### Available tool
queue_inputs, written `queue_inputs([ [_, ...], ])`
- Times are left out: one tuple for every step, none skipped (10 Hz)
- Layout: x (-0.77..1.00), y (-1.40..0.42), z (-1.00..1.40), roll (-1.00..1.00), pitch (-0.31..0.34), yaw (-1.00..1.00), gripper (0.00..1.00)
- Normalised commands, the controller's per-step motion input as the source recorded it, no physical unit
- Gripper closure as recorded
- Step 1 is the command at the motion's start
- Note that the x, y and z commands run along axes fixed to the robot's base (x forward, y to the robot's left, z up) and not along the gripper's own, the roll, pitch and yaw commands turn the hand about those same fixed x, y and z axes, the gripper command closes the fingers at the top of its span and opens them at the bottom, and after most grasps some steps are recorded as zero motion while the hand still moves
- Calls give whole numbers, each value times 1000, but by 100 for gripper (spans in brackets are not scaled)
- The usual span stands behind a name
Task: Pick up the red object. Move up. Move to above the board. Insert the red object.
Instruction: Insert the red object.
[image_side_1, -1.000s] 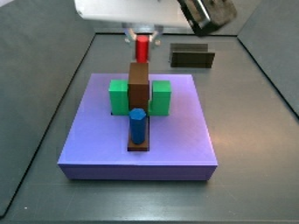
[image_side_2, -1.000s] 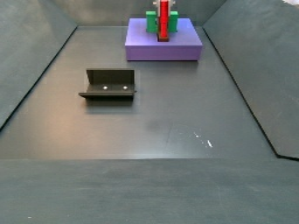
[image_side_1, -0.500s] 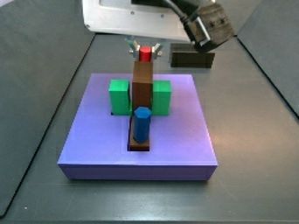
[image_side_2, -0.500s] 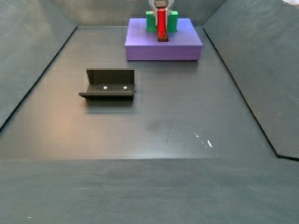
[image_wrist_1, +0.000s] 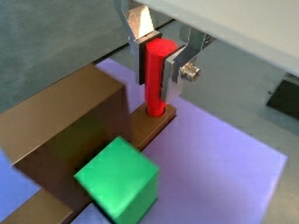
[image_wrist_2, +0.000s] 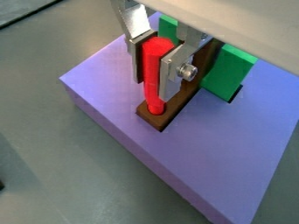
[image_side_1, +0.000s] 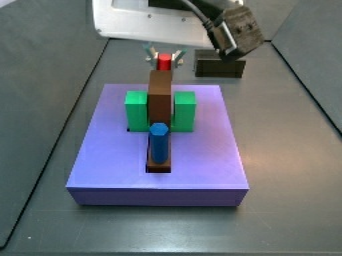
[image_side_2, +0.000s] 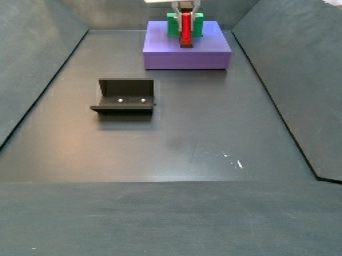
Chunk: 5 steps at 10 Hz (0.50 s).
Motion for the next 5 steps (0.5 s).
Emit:
queue_inputs([
  [0, -206, -114, 0, -13, 71, 100],
  [0, -97, -226, 0, -27, 37, 100],
  [0, 0, -349, 27, -50, 20, 100],
  [0, 0, -463, 36, -84, 0, 100],
  [0, 0, -583, 0, -77, 0, 100],
])
